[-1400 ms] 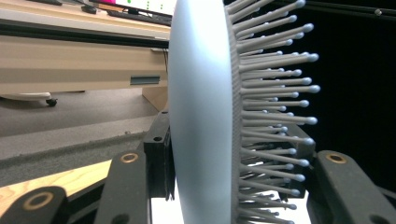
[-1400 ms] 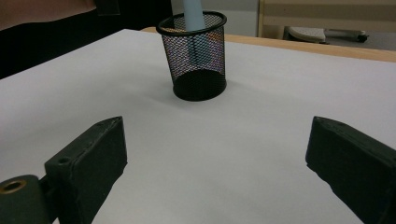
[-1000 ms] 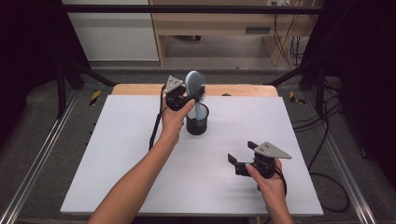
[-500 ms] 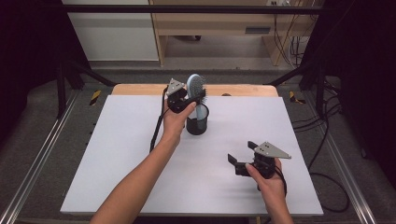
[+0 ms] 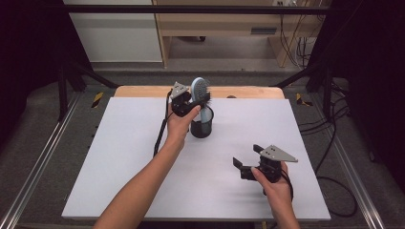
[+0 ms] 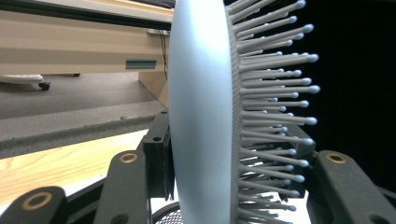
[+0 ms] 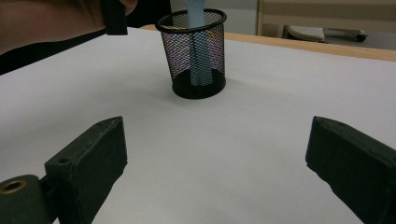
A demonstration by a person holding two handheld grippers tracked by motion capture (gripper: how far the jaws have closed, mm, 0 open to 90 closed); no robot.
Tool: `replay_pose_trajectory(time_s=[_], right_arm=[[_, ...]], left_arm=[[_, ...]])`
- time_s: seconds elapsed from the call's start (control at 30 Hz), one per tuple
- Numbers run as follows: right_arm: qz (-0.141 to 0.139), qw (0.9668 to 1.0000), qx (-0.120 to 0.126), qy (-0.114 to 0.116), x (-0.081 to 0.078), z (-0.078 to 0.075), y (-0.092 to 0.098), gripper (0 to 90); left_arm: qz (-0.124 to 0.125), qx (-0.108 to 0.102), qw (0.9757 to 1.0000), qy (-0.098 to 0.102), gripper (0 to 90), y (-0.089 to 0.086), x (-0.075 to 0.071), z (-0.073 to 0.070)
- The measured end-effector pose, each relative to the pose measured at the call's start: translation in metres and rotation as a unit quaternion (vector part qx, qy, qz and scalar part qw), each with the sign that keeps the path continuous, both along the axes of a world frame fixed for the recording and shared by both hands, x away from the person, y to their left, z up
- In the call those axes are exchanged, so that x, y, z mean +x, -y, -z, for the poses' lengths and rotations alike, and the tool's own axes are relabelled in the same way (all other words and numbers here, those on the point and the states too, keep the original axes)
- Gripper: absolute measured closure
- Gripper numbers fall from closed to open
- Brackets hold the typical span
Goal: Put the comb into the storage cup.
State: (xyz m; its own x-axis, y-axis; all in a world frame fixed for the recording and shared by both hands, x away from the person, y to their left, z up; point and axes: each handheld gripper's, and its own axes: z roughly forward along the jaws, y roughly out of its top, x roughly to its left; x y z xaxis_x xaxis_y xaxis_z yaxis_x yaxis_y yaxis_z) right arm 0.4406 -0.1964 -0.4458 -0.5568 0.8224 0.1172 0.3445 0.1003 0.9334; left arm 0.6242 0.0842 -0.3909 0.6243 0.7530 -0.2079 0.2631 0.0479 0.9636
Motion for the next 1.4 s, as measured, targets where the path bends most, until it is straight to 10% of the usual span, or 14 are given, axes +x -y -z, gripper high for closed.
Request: replay_pose_trajectory(time_s=[1.4], right_arm=[[0.001, 1.0000, 0.002, -0.004, 0.000, 0.000, 0.000, 5.3]], left_arm=[[-0.008, -0.009, 0.9995, -0.031, 37.6, -0.026, 0.015, 0.010]])
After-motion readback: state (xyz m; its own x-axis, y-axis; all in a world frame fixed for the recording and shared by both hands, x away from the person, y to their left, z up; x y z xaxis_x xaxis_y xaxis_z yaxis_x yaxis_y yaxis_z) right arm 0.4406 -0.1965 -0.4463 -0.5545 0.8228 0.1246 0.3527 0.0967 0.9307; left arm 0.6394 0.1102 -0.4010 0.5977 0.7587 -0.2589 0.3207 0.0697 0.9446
